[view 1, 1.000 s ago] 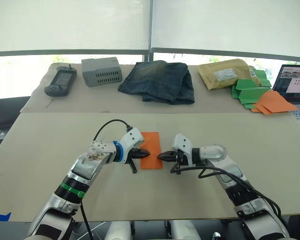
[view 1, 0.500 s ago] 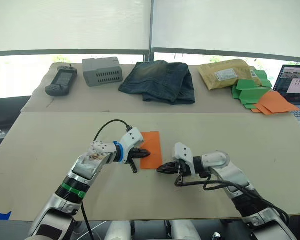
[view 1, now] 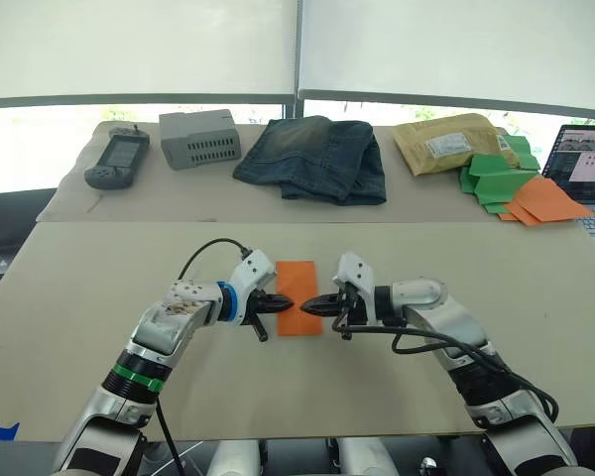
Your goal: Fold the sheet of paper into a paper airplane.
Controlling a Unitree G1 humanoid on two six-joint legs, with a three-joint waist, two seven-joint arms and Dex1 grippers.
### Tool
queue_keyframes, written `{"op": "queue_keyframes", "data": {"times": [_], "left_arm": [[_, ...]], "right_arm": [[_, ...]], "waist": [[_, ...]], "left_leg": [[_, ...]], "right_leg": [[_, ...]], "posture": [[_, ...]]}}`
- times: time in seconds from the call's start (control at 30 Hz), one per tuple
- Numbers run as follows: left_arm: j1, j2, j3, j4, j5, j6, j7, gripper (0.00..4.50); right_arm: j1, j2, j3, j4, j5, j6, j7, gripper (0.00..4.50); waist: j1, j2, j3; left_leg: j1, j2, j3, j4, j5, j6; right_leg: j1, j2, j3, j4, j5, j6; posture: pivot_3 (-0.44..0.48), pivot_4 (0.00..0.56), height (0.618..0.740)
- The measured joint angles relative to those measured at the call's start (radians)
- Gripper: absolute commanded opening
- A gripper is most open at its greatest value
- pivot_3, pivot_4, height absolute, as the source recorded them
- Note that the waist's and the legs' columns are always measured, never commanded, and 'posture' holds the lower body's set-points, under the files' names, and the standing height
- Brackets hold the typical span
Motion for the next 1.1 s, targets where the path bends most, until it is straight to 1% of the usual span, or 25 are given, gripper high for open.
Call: {"op": "queue_keyframes", "data": {"times": [0.1,0.23,0.27,0.33,0.47,0.6,0.7,0.8,0.87,1.03,1.1], "left_arm": [[0.011,0.019,0.021,-0.012,-0.007,0.002,0.003,0.00],[0.022,0.039,0.062,-0.015,-0.018,0.022,0.007,0.00],[0.023,0.040,0.081,-0.015,-0.035,0.029,0.009,0.00],[0.023,0.041,0.165,-0.015,-0.083,0.066,0.023,0.00],[0.021,0.071,0.247,-0.015,-0.114,0.087,0.035,0.00],[0.021,0.071,0.241,-0.014,-0.124,0.088,0.035,0.00],[0.021,0.052,0.220,-0.014,-0.124,0.088,0.037,0.00],[0.021,0.044,0.192,-0.014,-0.124,0.087,0.037,0.00],[0.019,0.042,0.181,-0.014,-0.123,0.087,0.036,0.00],[0.009,0.038,0.151,-0.008,-0.123,0.081,0.030,0.00],[-0.002,0.022,0.141,-0.004,-0.123,0.079,0.025,0.00]], "right_arm": [[-0.027,0.010,0.025,0.035,-0.027,-0.051,-0.001,0.04],[-0.029,0.018,0.026,0.056,-0.043,-0.079,0.000,0.04],[-0.031,0.019,0.028,0.059,-0.046,-0.081,-0.001,0.04],[-0.036,0.024,0.029,0.068,-0.047,-0.083,-0.001,0.04],[-0.036,0.026,0.026,0.072,-0.047,-0.085,-0.001,0.04],[-0.036,0.028,0.018,0.065,-0.041,-0.071,-0.001,0.04],[-0.036,0.022,0.005,0.038,-0.039,-0.040,-0.002,0.04],[-0.042,0.010,-0.031,-0.003,-0.010,-0.001,-0.004,0.04],[-0.056,0.006,-0.061,-0.040,0.010,0.032,-0.009,0.04],[-0.074,-0.028,-0.120,-0.107,0.062,0.103,-0.022,0.04],[-0.079,-0.042,-0.135,-0.113,0.072,0.122,-0.027,0.04]], "waist": [[-0.006,0.000,0.000],[-0.006,0.000,0.000],[-0.006,0.000,0.000],[-0.008,0.000,0.001],[-0.009,0.000,0.001],[-0.008,0.000,0.001],[-0.005,0.000,0.001],[0.000,0.000,0.001],[-0.001,0.000,0.001],[0.002,0.000,0.001],[0.003,0.000,0.001]], "left_leg": [[0.000,0.001,0.000,0.000,0.000,0.000],[0.001,0.001,0.000,0.000,0.000,0.000],[0.002,0.001,0.000,0.000,0.000,0.000],[0.003,0.002,0.000,0.000,0.000,0.000],[0.005,0.002,0.000,0.000,0.000,0.000],[0.003,0.002,0.000,0.001,0.000,0.000],[0.001,0.002,0.000,0.000,0.000,0.000],[-0.003,0.001,0.000,0.000,0.000,0.000],[-0.009,0.001,0.000,0.001,0.000,0.000],[-0.012,0.000,-0.001,0.001,0.000,0.000],[-0.012,0.000,0.000,0.001,0.000,0.000]], "right_leg": [[-0.001,0.000,0.001,0.000,0.000,0.000],[0.000,0.001,0.000,0.002,0.000,0.000],[0.000,0.001,0.000,0.002,0.000,0.000],[0.000,0.001,0.000,0.002,0.001,0.000],[0.003,0.001,0.000,0.002,0.000,0.000],[0.002,0.000,0.000,0.002,0.001,0.000],[0.000,0.000,0.000,0.002,0.001,-0.001],[-0.004,0.000,0.000,0.002,0.005,-0.007],[-0.010,0.000,0.000,0.002,0.006,-0.008],[-0.012,0.000,0.000,0.001,0.006,-0.008],[-0.012,0.000,-0.001,0.001,0.006,-0.008]], "posture": [[0.000,0.150,0.722],[0.000,0.150,0.722],[0.000,0.150,0.722],[0.000,0.150,0.722],[0.000,0.150,0.722],[0.000,0.150,0.722],[0.000,0.150,0.722],[0.000,0.150,0.722],[0.000,0.150,0.722],[0.000,0.150,0.722],[0.000,0.150,0.722]]}}
